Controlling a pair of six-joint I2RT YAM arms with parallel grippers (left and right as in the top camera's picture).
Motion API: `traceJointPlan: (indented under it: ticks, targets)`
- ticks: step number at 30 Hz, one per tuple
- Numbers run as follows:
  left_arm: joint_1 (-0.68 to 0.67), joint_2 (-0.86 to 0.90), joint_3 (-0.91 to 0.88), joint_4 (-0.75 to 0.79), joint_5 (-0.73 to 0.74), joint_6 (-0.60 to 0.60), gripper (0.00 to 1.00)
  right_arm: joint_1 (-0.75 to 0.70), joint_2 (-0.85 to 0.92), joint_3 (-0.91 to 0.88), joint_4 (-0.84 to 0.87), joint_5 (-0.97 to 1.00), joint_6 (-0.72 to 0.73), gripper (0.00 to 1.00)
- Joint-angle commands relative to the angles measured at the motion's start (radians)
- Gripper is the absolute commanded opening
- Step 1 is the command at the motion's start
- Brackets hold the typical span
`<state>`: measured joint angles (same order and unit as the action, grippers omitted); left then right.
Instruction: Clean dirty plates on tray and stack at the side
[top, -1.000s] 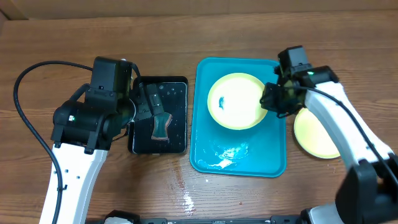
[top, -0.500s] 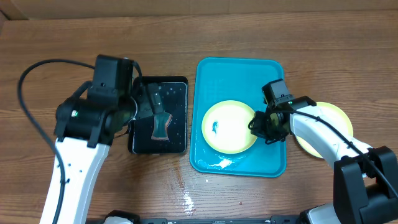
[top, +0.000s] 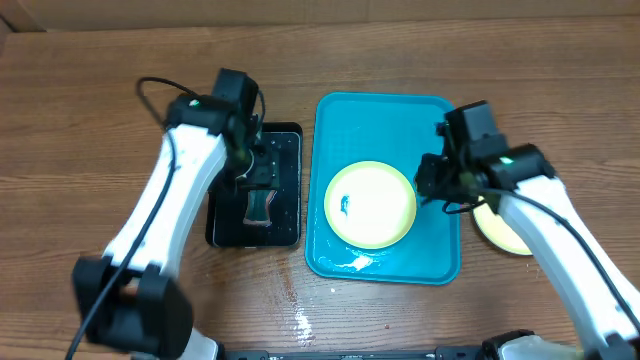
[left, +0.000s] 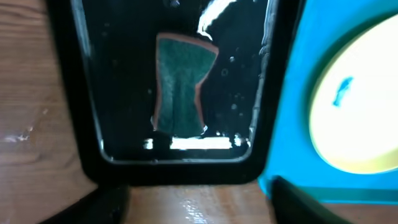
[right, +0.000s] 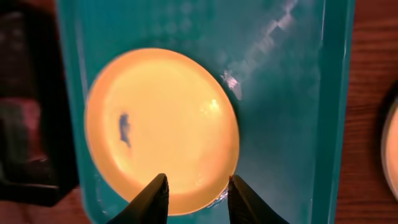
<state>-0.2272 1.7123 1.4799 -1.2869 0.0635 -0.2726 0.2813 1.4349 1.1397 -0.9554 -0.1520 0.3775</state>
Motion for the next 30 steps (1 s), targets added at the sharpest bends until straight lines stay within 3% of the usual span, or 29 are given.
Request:
traceJointPlan:
  ticks: [1, 4, 5, 16, 17, 20, 25, 30]
  targets:
    - [0.005, 0.124, -0.028, 0.033, 0.047, 0.033, 0.58, -0.002, -0.081, 0.019, -0.044, -0.005, -0.019, 0.33]
    - [0.006, 0.209, -0.059, 0.072, 0.068, 0.033, 0.38, -0.001, -0.099, 0.019, -0.098, -0.005, -0.019, 0.32]
    - [0.008, 0.232, -0.065, 0.082, 0.063, 0.033, 0.36, -0.001, -0.099, 0.019, -0.113, -0.005, -0.019, 0.32]
    - [0.032, 0.312, -0.091, 0.146, -0.046, 0.035, 0.42, -0.001, -0.098, 0.012, -0.106, -0.005, -0.019, 0.28]
    - [0.032, 0.312, -0.095, 0.156, -0.045, 0.035, 0.38, -0.001, -0.098, 0.012, -0.103, -0.005, -0.019, 0.28]
    - [0.031, 0.312, -0.103, 0.173, -0.024, 0.034, 0.04, -0.001, -0.098, 0.012, -0.098, -0.005, -0.019, 0.28]
    - [0.032, 0.310, -0.103, 0.165, -0.010, 0.034, 0.04, -0.002, -0.098, 0.011, -0.098, 0.066, 0.003, 0.27]
    - [0.032, 0.275, -0.089, 0.131, 0.001, 0.052, 0.04, -0.032, -0.098, 0.011, -0.124, 0.245, 0.218, 0.35]
